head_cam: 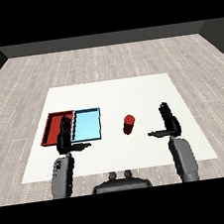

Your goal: Pick the red can and put it in the red box

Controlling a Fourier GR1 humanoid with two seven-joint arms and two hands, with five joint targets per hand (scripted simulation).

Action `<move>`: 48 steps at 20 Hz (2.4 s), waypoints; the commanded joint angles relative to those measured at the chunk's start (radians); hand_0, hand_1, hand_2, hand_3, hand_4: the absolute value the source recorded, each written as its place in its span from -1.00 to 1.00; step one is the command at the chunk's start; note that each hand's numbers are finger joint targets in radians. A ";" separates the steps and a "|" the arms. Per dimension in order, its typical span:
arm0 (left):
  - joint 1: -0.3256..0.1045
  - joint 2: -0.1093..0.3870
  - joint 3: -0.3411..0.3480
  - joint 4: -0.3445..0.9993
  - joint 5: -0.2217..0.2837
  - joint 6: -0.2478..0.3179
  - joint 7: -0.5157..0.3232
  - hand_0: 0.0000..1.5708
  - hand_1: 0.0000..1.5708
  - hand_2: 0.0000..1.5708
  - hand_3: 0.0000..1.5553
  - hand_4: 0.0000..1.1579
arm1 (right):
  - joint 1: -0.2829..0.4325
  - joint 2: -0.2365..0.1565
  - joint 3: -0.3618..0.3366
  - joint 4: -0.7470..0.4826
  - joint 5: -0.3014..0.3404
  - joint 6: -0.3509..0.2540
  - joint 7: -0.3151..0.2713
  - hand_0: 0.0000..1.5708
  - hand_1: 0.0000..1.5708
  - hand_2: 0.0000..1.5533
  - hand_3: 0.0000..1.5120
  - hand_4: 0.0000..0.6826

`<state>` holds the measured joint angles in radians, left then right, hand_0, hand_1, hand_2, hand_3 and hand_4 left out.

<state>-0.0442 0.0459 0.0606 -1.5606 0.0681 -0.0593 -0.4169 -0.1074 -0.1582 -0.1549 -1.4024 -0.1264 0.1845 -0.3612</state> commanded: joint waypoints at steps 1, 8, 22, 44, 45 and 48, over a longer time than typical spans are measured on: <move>-0.026 0.028 0.029 -0.018 0.043 -0.022 0.064 -1.00 -1.00 -1.00 -1.00 -1.00 | -0.073 0.001 0.007 0.088 0.006 0.012 0.000 -1.00 -1.00 -1.00 -1.00 -1.00; -0.015 -0.013 -0.003 0.055 0.004 -0.008 -0.043 -1.00 -1.00 -1.00 -1.00 -1.00 | -0.104 0.036 0.014 0.057 -0.049 -0.002 0.115 -1.00 -1.00 -1.00 -1.00 -1.00; 0.024 0.029 0.031 -0.008 0.053 -0.053 -0.020 -1.00 -1.00 -1.00 -1.00 -1.00 | -0.237 0.110 0.053 0.309 -0.019 -0.027 0.054 -1.00 -1.00 -1.00 -1.00 -1.00; -0.014 0.005 0.002 -0.038 0.035 0.004 0.043 -1.00 -1.00 -1.00 -1.00 -1.00 | -0.211 0.143 0.146 0.439 -0.065 -0.040 -0.039 -1.00 -1.00 -1.00 -1.00 -1.00; 0.011 -0.008 -0.009 -0.004 0.010 0.007 -0.020 -1.00 -1.00 -1.00 -1.00 -1.00 | -0.364 0.158 0.090 0.663 -0.068 -0.043 -0.149 -1.00 -1.00 -1.00 -1.00 -1.00; 0.003 -0.014 -0.018 -0.040 0.010 0.022 0.023 -1.00 -1.00 -1.00 -1.00 -1.00 | -0.294 0.158 0.113 0.522 -0.090 -0.022 -0.058 -1.00 -1.00 -1.00 -1.00 -1.00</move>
<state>-0.0326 0.0439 0.0543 -1.6036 0.0927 -0.0532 -0.3942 -0.4286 -0.0066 -0.0488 -0.7922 -0.1950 0.1493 -0.4828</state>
